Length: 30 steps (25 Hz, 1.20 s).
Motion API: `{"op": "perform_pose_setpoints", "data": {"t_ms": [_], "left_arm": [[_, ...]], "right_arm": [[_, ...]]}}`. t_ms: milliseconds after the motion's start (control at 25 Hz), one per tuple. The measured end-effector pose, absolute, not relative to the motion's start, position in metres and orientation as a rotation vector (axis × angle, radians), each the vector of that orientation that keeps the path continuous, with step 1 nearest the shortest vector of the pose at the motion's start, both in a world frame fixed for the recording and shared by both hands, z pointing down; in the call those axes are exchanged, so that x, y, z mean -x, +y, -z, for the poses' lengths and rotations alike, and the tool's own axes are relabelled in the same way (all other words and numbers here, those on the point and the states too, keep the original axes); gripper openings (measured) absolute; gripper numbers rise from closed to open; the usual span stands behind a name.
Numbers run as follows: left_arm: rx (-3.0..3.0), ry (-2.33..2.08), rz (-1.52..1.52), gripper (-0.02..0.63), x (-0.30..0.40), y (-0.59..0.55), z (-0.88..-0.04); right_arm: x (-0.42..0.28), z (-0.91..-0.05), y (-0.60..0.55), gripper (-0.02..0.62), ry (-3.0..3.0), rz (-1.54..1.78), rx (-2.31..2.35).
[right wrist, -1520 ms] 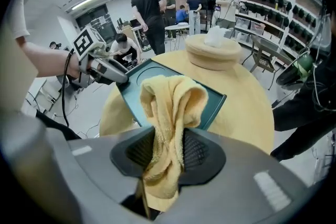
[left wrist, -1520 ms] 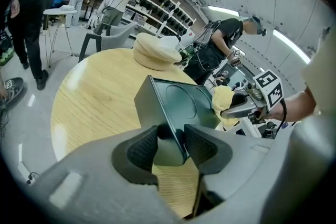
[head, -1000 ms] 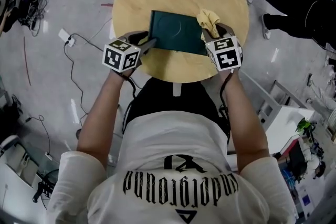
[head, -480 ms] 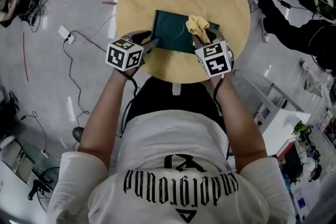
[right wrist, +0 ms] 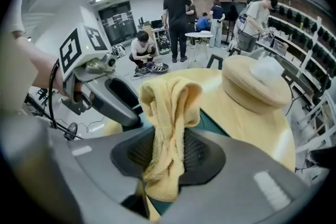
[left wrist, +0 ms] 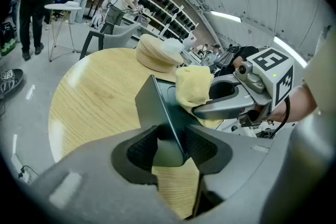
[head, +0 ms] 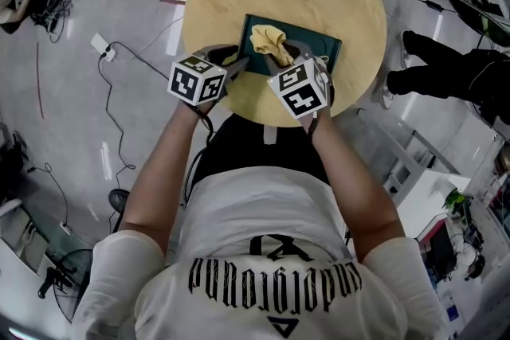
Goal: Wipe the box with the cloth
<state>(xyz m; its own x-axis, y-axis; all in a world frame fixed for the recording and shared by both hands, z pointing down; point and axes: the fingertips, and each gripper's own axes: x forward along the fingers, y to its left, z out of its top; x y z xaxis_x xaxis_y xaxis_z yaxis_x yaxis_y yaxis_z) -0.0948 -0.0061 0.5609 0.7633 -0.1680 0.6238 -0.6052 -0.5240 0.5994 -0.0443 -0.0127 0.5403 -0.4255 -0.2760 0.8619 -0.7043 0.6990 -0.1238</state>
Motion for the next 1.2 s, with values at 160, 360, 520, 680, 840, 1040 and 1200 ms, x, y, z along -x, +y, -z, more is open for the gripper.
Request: {"op": "perform_pose_setpoints", "data": {"t_ms": [160, 360, 520, 680, 840, 1040, 1200], "left_arm": [[-2.083, -0.570, -0.635, 0.176, 0.092, -0.006, -0.561], [-2.084, -0.569, -0.627, 0.176, 0.096, -0.009, -0.561], [-2.079, -0.562, -0.617, 0.176, 0.094, -0.008, -0.561], [-2.081, -0.565, -0.615, 0.176, 0.096, -0.007, -0.561], [-2.090, -0.557, -0.626, 0.178, 0.094, -0.007, -0.562], [-2.087, -0.561, -0.624, 0.178, 0.096, -0.008, -0.562], [-2.080, -0.568, -0.624, 0.178, 0.096, -0.008, -0.562]], "right_arm": [[0.075, -0.542, -0.027, 0.121, -2.055, -0.573, -0.720], [0.091, -0.543, -0.037, 0.121, -2.074, -0.562, -0.709], [0.081, -0.542, -0.037, 0.121, -2.062, -0.536, -0.710], [0.058, -0.542, -0.043, 0.121, -2.034, -0.544, -0.750], [0.029, -0.541, -0.048, 0.121, -2.005, -0.552, -0.789], [-0.005, -0.537, -0.044, 0.121, -1.956, -0.552, -0.827], [-0.047, -0.538, -0.033, 0.121, -1.913, -0.579, -0.870]]}}
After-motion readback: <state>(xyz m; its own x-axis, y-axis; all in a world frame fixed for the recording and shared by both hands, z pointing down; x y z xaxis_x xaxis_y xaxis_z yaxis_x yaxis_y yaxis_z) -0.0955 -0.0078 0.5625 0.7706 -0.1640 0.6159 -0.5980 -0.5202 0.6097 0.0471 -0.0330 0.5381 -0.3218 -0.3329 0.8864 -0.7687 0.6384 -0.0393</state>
